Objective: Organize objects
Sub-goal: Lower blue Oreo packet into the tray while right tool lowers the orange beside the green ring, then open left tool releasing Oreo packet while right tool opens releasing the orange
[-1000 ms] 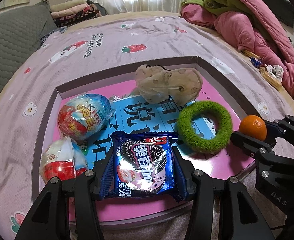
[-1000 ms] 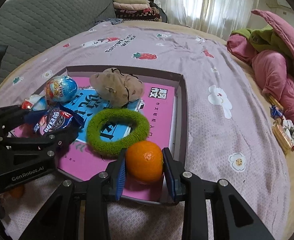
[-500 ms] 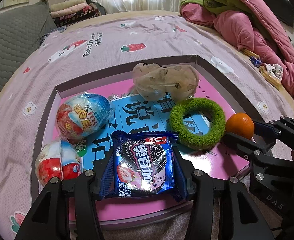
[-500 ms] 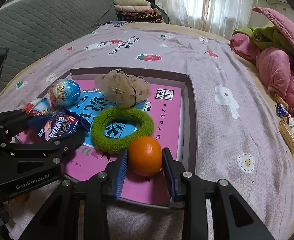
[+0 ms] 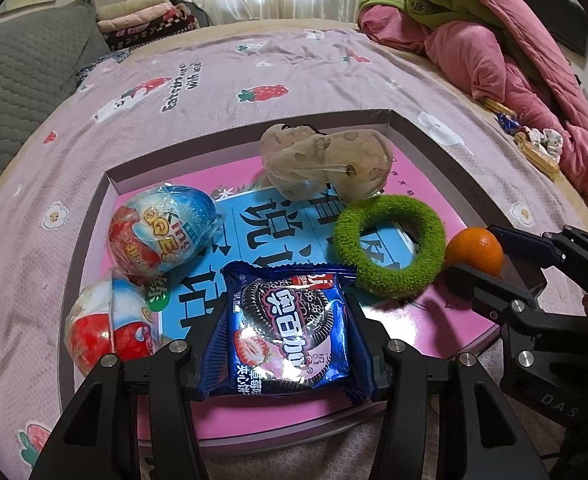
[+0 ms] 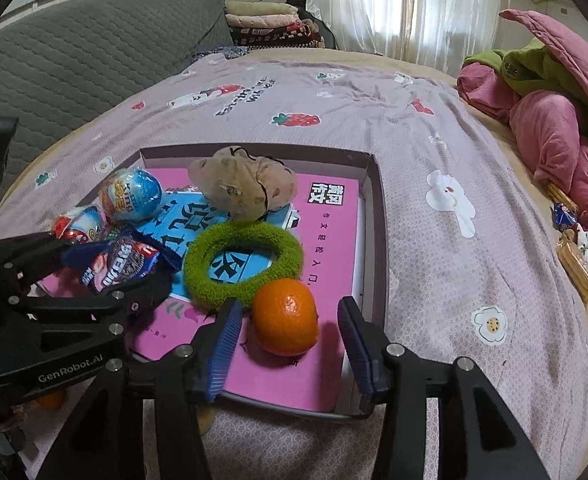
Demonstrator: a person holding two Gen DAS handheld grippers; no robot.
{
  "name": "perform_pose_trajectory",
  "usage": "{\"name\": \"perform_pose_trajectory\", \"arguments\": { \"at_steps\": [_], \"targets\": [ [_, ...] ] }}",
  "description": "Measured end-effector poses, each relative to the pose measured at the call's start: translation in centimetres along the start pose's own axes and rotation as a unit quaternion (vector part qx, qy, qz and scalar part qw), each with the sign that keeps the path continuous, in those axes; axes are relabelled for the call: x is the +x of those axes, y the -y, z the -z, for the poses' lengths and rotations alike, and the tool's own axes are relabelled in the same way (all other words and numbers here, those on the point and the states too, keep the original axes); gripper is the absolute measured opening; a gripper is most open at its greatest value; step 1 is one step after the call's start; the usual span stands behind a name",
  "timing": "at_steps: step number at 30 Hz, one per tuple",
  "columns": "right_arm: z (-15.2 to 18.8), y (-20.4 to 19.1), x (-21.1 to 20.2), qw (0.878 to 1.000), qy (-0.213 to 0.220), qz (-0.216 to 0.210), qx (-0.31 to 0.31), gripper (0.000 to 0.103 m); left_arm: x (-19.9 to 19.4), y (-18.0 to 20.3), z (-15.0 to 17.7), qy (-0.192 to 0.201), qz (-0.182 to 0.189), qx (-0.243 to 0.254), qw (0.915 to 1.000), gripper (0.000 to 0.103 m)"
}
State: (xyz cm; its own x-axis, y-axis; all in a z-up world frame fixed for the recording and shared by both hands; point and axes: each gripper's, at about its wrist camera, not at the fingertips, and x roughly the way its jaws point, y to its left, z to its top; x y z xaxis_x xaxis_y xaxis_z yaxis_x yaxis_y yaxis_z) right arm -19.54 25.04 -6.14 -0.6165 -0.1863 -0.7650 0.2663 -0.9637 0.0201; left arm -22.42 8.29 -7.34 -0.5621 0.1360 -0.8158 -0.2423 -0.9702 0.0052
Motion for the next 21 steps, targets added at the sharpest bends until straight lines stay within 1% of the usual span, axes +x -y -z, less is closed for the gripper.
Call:
{"name": "perform_pose_trajectory", "arguments": {
  "at_steps": [3, 7, 12, 21],
  "targets": [
    [-0.1, 0.0, -0.1, 1.000, 0.003, 0.003, -0.001, 0.050, 0.0, 0.1, 0.1, 0.000, 0.000, 0.001, 1.0000, 0.055],
    [-0.2, 0.2, -0.5, 1.000, 0.012, 0.005, 0.003, 0.059, -0.3, 0.0, 0.0, 0.002, 0.004, -0.002, 1.0000, 0.058],
    [-0.4, 0.5, -0.8, 1.000, 0.019, 0.004, 0.008, 0.060, -0.6, 0.0, -0.2, 0.008, 0.009, -0.004, 0.9999, 0.063],
    [-0.6, 0.5, -0.9, 1.000, 0.023, 0.007, 0.007, 0.061, -1.4, -0.4, -0.6, 0.017, 0.015, -0.011, 0.9997, 0.064]
  ]
}}
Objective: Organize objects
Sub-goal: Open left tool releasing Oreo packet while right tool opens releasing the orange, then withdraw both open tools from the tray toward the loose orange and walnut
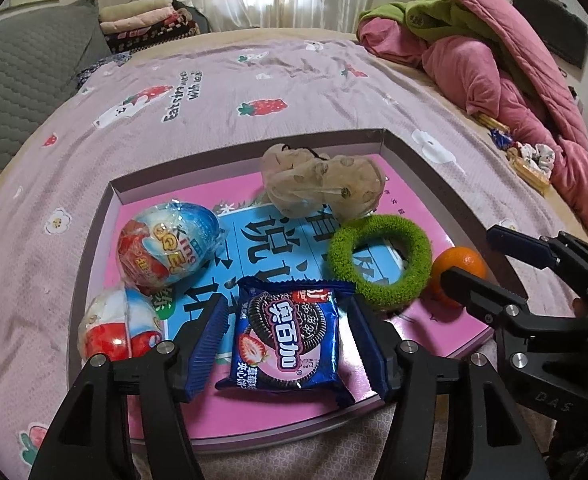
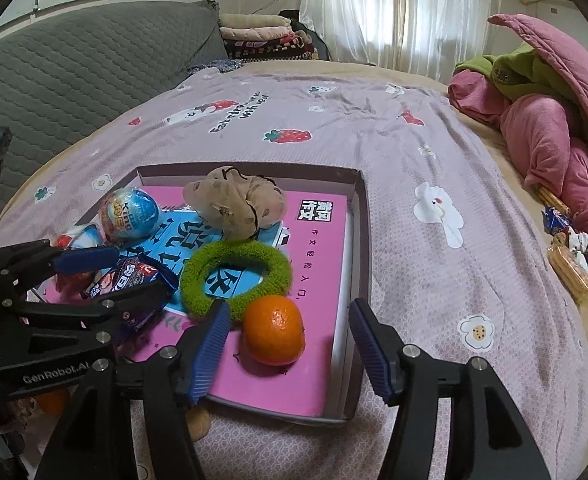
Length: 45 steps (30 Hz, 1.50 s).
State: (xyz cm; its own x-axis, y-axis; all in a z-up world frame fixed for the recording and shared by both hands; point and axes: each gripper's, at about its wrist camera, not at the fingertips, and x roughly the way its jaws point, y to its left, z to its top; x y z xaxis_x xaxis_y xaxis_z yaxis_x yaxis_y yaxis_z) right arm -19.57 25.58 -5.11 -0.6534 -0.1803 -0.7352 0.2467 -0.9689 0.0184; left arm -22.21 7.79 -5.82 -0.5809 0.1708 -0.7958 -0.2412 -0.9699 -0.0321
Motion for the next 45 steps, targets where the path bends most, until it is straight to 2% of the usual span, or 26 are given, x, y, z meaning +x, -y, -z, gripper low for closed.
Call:
{"name": "perform_pose_trajectory", "arguments": {
  "at_steps": [2, 5, 17, 25, 35, 45],
  "targets": [
    [0.0, 0.0, -0.1, 1.000, 0.001, -0.001, 0.000, 0.062, -0.3, -0.1, -0.1, 0.003, -0.001, -0.002, 1.0000, 0.064],
    [0.0, 0.0, -0.1, 1.000, 0.003, -0.004, 0.000, 0.062, -0.6, -0.3, -0.3, 0.005, 0.002, -0.004, 1.0000, 0.070],
    [-0.3, -0.2, -0.8, 1.000, 0.016, -0.010, -0.001, 0.066, -3.6, -0.6, -0.7, 0.031, -0.001, -0.009, 0.9995, 0.072],
    [-0.8, -0.8, -2.0, 0.999, 0.038, -0.018, -0.006, 0.072, -7.0, -2.6, -0.7, 0.060, -0.017, -0.032, 0.9975, 0.075],
    [-1.8, -1.4, -5.3, 0.996, 0.089, -0.012, -0.005, 0.077, -10.7, -4.9, -0.8, 0.101, -0.050, -0.052, 0.9922, 0.075],
    [-1.8, -3.4, -9.1, 0.992, 0.121, -0.017, -0.018, 0.081, -14.1, -5.8, 1.5, 0.116, -0.064, -0.068, 0.9889, 0.076]
  ]
}}
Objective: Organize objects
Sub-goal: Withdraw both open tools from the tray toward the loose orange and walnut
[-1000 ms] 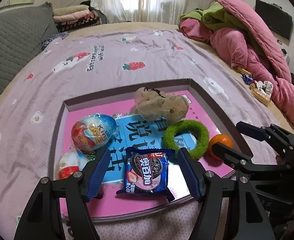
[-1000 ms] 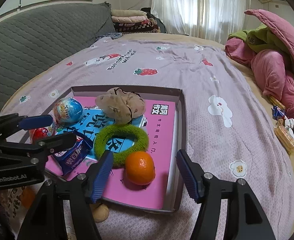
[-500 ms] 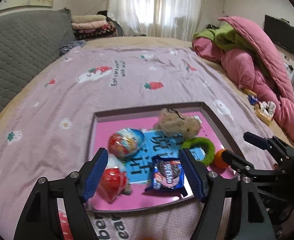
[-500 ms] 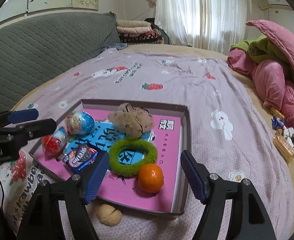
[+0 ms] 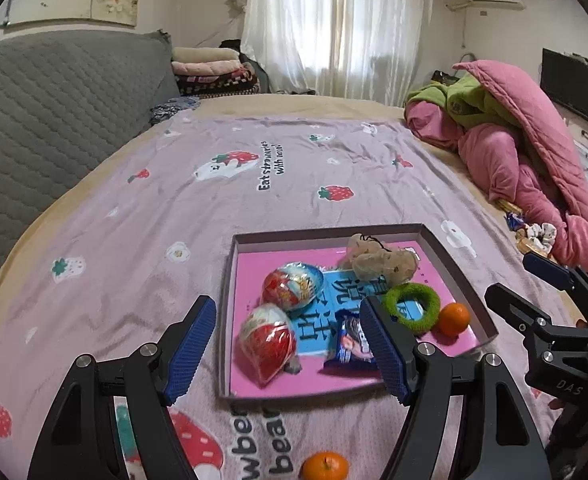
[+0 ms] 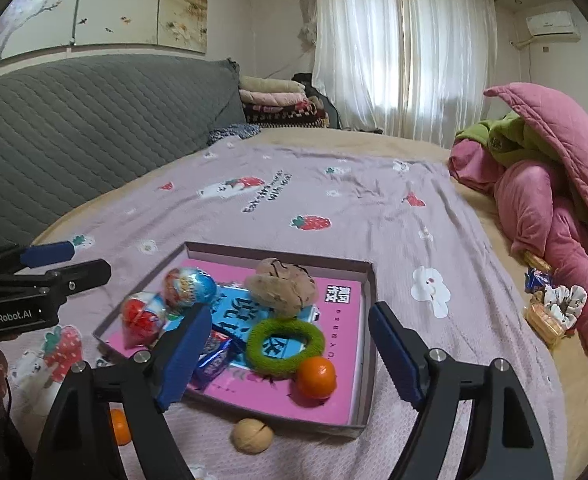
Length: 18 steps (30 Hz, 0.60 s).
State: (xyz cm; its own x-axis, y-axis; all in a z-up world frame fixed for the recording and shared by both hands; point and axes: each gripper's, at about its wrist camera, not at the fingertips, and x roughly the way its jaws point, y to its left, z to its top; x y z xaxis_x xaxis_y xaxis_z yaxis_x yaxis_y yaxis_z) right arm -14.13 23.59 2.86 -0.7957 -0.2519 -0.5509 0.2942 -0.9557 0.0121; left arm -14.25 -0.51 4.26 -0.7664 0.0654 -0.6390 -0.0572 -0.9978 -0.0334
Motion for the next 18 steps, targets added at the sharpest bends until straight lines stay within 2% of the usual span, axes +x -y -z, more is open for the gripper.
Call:
{"name": "perform_pose_trajectory", "arguments": {
  "at_steps": [10, 18],
  "targets": [
    [1.4, -1.3, -3.0, 1.000, 0.004, -0.001, -0.004, 0.082, -3.3, -1.3, 3.8, -0.006, -0.011, -0.014, 0.9998, 0.076],
    [3.5, -2.3, -4.5, 1.000, -0.011, 0.001, -0.007, 0.083, -3.5, -1.2, 7.0, -0.028, -0.027, -0.004, 0.9992, 0.076]
  ]
}}
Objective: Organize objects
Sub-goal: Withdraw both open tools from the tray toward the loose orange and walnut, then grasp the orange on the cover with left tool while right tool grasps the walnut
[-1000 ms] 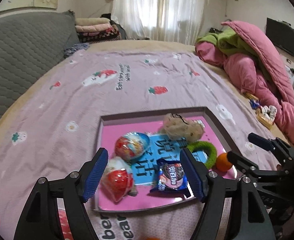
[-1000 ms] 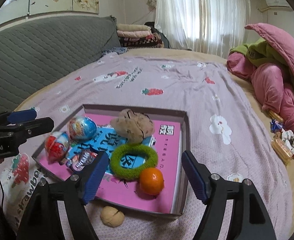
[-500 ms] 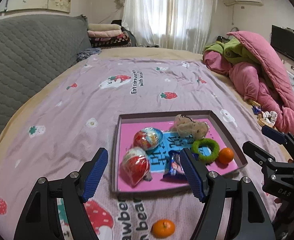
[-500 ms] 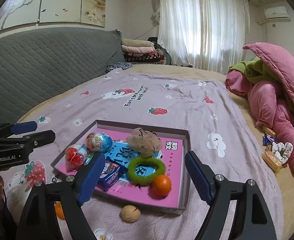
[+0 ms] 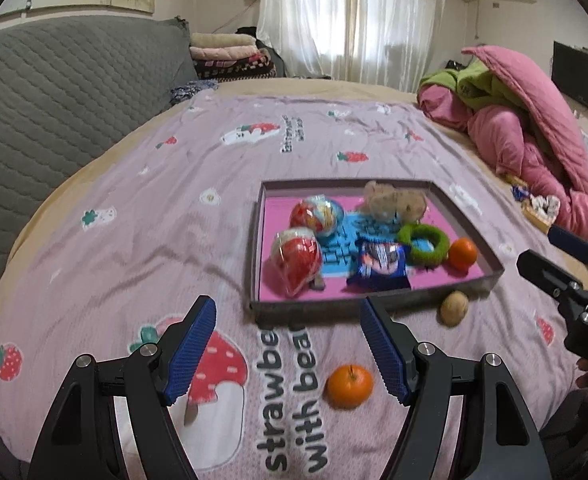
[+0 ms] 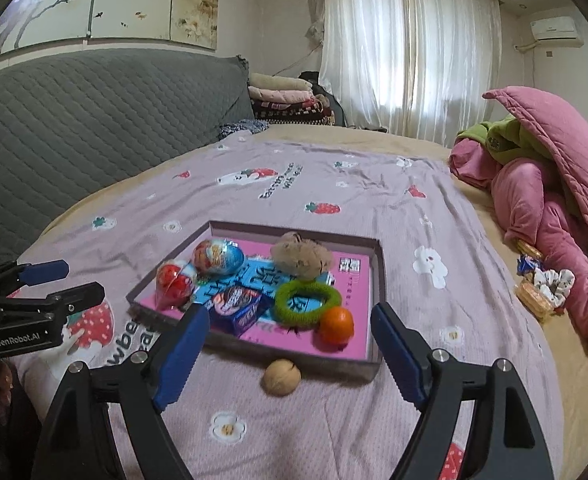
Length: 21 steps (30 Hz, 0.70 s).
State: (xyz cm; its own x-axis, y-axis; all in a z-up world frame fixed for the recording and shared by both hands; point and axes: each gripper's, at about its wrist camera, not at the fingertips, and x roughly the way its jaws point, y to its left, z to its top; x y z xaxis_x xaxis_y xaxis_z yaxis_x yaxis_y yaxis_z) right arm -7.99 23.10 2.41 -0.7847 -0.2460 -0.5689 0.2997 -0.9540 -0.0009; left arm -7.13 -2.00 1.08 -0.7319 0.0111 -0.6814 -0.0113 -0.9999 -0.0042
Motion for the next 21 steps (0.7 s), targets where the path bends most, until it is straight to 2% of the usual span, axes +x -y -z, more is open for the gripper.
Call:
{"name": "perform_pose_trajectory", "arguments": {
  "at_steps": [12, 21],
  "targets": [
    [2.9, -0.3, 0.6, 0.999, -0.031, 0.011, -0.002, 0.083, 0.6, 1.2, 3.5, -0.037, -0.003, 0.024, 0.9990, 0.076],
    [4.5, -0.9, 2.2, 0.998, -0.060, 0.003, -0.005, 0.083, 2.7, 2.2, 6.1, -0.070, 0.000, 0.038, 0.9968, 0.076]
  ]
}}
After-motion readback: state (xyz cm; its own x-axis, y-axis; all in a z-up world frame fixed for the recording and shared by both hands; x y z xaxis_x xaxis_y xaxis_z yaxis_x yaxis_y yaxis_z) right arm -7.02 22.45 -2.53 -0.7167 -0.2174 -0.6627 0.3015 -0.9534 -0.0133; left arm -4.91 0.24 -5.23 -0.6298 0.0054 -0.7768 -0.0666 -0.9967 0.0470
